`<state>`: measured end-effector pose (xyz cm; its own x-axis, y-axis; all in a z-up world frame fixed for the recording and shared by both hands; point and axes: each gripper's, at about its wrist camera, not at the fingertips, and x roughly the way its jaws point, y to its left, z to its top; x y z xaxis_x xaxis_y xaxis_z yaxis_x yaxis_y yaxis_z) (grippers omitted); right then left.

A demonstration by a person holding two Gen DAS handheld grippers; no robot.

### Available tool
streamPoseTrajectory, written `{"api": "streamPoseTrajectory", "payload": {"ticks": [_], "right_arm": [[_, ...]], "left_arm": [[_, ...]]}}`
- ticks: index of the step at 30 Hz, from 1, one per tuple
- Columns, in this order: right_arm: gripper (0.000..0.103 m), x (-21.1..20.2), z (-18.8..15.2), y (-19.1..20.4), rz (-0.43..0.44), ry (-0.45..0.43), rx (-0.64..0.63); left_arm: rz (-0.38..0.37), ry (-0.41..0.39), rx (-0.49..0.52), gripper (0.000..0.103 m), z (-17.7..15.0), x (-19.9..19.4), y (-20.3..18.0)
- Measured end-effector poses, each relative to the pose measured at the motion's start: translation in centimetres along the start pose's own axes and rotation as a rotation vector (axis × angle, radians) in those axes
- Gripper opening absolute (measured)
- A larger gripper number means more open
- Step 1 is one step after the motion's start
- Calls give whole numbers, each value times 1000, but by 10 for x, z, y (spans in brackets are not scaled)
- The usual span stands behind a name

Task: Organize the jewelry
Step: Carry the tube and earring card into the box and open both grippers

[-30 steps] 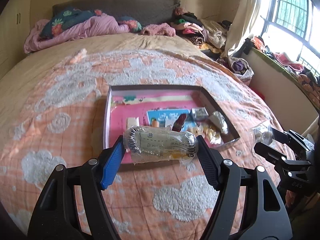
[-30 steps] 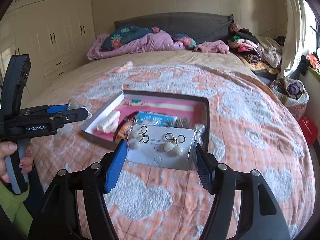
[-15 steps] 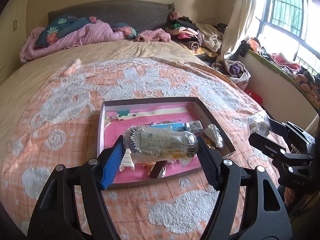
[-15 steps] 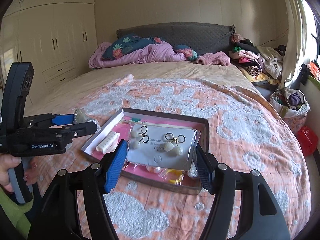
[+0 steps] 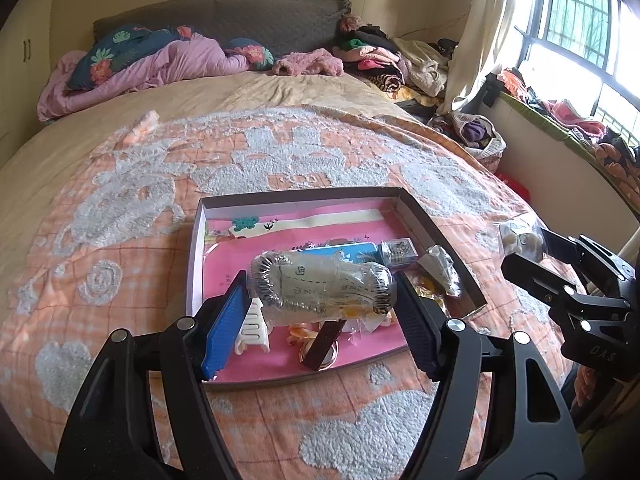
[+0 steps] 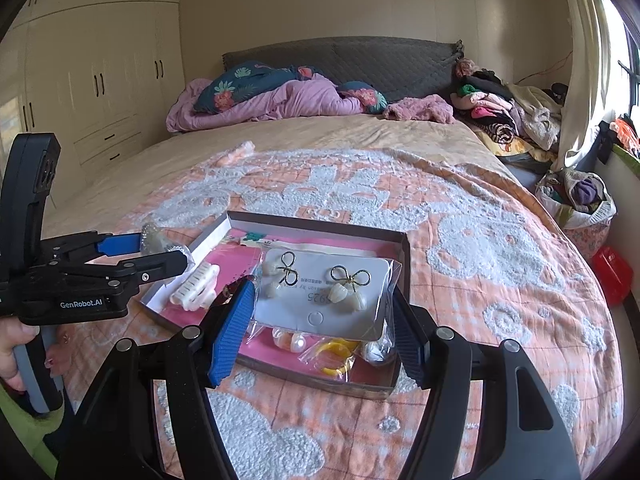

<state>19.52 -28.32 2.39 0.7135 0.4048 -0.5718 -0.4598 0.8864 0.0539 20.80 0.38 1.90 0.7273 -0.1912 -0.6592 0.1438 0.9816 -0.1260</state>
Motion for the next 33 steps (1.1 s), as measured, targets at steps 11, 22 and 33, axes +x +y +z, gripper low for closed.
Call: {"api": "streamPoseTrajectory", "payload": {"ticks": [11, 22, 33], "right_arm": [[64, 18, -3, -4, -9, 29, -6], [64, 46, -13, -10, -20, 83, -5], [64, 64, -23, -9, -1, 126, -16]], "left_arm": [[14, 37, 6, 63, -5, 21, 5], [23, 75, 2, 63, -11, 41, 9], [24, 102, -5, 63, -16, 55, 13]]}}
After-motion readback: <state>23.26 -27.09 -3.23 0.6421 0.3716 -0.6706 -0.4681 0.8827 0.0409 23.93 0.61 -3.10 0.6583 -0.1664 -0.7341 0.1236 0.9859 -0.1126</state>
